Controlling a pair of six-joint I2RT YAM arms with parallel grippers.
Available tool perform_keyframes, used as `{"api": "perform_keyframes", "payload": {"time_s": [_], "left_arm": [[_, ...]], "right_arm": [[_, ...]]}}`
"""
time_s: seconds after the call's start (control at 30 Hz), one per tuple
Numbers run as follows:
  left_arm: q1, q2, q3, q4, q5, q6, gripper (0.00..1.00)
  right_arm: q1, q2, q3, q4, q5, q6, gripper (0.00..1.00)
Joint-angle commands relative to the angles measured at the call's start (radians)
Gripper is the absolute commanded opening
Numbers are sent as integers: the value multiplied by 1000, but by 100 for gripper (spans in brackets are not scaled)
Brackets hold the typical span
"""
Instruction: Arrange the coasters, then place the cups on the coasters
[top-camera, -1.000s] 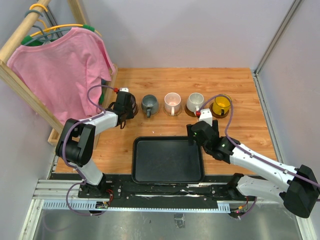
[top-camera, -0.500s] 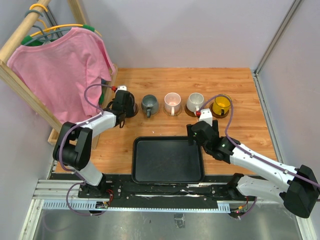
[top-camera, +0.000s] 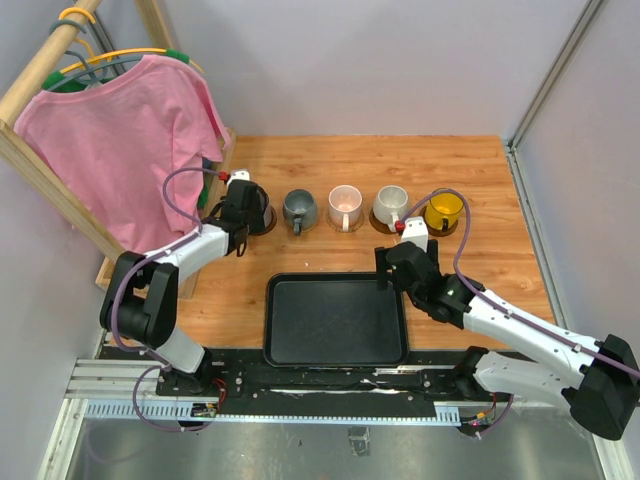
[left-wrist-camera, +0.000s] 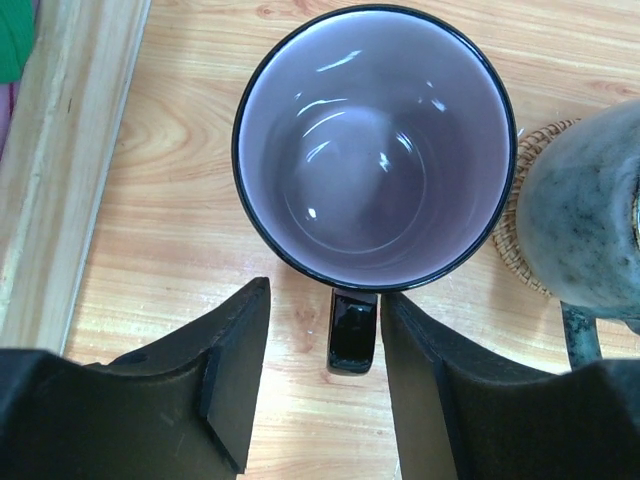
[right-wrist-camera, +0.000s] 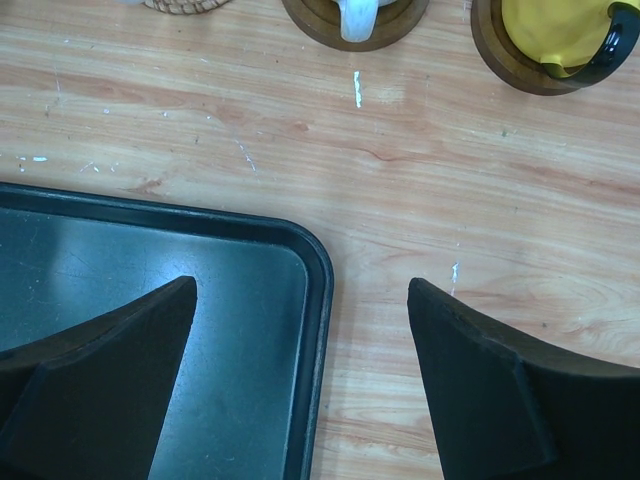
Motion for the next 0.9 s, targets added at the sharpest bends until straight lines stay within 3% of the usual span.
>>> {"api": "perform_keyframes", "payload": {"time_s": [0.0,0.5,0.87], "left_arm": [[-4,-36,-19,-15,-27,-11,52],[-5,-78,-42,-46,-39,-24,52],[-5,-177,-47,-79,47,-33,55]], "right_arm": [[-8,-13,-1,-7,-3,22,88],[-10,9,8,-4,-20,26,88],[-9,-8,21,-24,47,19,88]]}}
